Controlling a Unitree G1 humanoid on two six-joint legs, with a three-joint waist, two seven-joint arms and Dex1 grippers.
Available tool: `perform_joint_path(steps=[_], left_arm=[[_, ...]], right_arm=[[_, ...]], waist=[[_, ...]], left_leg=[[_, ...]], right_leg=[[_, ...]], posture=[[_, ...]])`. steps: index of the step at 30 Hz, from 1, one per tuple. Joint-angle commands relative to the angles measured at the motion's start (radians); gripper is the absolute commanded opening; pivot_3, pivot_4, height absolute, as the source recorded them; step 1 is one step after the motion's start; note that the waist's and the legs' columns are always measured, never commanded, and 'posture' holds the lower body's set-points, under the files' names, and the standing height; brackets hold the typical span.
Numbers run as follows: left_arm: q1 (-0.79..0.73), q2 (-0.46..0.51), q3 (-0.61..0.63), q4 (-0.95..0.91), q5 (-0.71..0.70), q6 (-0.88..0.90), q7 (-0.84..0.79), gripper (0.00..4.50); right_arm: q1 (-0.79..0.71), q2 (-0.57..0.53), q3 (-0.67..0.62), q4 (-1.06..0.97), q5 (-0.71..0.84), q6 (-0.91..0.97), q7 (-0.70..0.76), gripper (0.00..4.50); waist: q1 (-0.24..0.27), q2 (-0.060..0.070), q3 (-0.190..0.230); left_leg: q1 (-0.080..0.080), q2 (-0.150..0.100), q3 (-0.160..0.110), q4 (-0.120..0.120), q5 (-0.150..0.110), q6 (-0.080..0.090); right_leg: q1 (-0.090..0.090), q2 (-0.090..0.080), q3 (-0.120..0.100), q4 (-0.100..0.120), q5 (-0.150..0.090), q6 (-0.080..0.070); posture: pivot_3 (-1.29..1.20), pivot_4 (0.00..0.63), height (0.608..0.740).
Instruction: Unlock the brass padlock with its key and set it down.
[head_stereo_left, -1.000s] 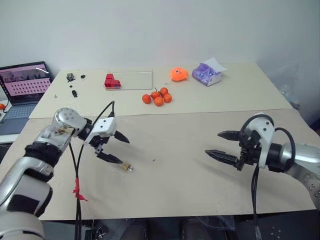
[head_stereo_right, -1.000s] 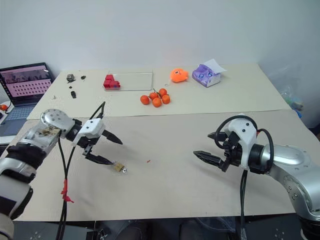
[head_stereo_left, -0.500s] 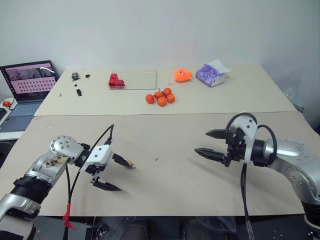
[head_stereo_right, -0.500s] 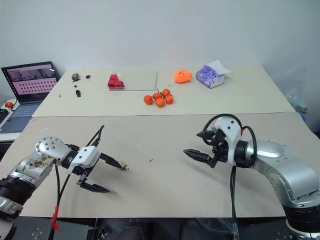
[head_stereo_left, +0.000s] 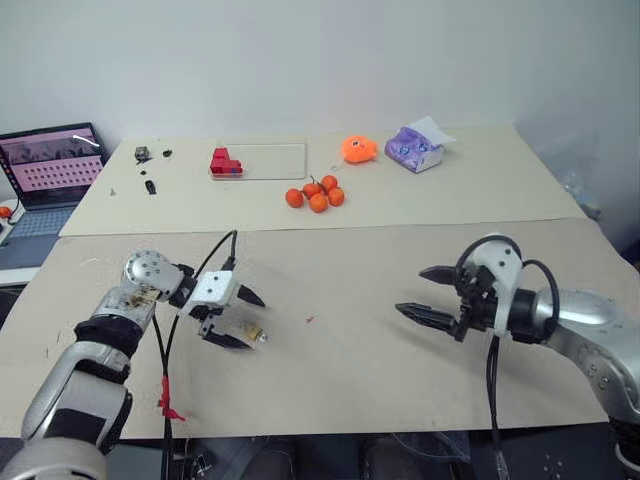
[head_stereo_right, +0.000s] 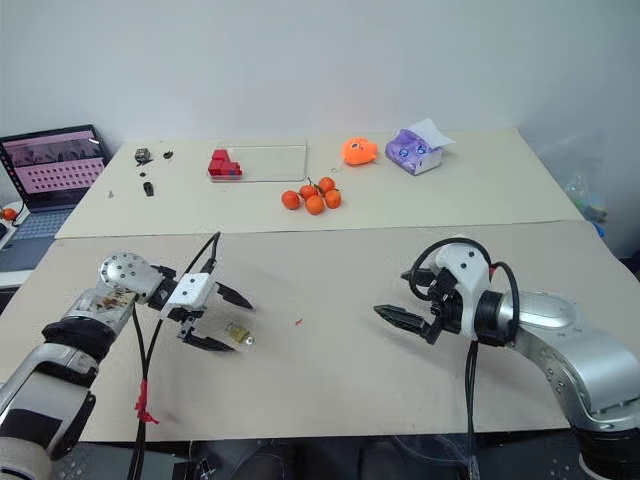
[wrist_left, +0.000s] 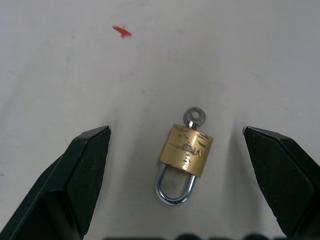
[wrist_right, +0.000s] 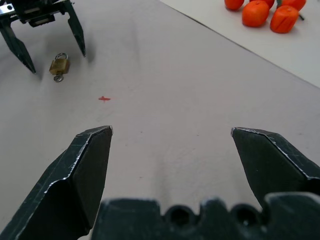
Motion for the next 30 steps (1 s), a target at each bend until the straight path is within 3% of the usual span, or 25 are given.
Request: perform_joint_path(steps=[1, 10, 14, 21, 22, 30], left_arm=[[-0.033, 0.006, -0.031, 0.033, -0.017, -0.035, -0.004, 4.49], [-0.009, 0.015, -0.084, 0.051, -0.021, -0.05, -0.004, 4.49], [-0.003, 0.014, -0.079, 0.048, -0.028, -0.033, -0.004, 3.59], [0.052, 0.034, -0.082, -0.002, -0.032, -0.03, -0.004, 0.97], [0.057, 0.035, -0.078, -0.009, -0.031, -0.025, -0.004, 0.82], [0.075, -0.019, 0.03, -0.073, -0.008, 0.081, 0.051, 0.82]], right_arm=[[0.001, -0.015, -0.045, -0.05, 0.019, 0.011, -0.012, 4.5], [-0.021, -0.02, -0.043, -0.059, 0.025, 0.036, -0.031, 4.5], [-0.031, -0.021, -0.032, -0.054, 0.023, 0.038, -0.032, 4.5], [-0.033, -0.02, -0.012, -0.038, 0.003, 0.022, -0.027, 4.5], [-0.032, -0.019, -0.01, -0.037, 0.001, 0.02, -0.026, 4.5], [-0.042, -0.015, 0.009, -0.025, -0.019, 0.005, -0.02, 4.5]], waist=[[0.002, 0.0, 0.0], [0.002, 0.0, -0.001], [0.002, 0.0, -0.001], [-0.002, 0.003, -0.003], [-0.003, 0.003, -0.004], [-0.001, 0.004, -0.005]], left_leg=[[0.0, 0.0, 0.0, 0.001, 0.0, 0.0], [0.0, 0.0, 0.0, 0.001, 0.0, 0.001], [0.0, 0.0, 0.0, 0.002, 0.0, 0.001], [0.001, 0.001, -0.001, 0.002, -0.001, 0.002], [0.001, 0.001, -0.001, 0.002, -0.001, 0.002], [0.001, 0.0, -0.001, 0.003, -0.003, 0.005]], right_leg=[[0.0, 0.0, 0.0, 0.0, 0.0, 0.0], [0.0, 0.001, 0.0, 0.0, 0.0, 0.0], [0.001, 0.0, 0.0, 0.001, 0.0, 0.0], [0.001, 0.001, 0.001, 0.001, 0.0, 0.0], [0.001, 0.001, 0.001, 0.001, 0.0, 0.0], [0.001, 0.002, 0.001, 0.001, 0.0, 0.0]], posture=[[0.0, 0.15, 0.74], [0.0, 0.15, 0.74], [0.0, 0.15, 0.74], [0.0, 0.15, 0.74], [0.0, 0.15, 0.74], [0.0, 0.15, 0.74]])
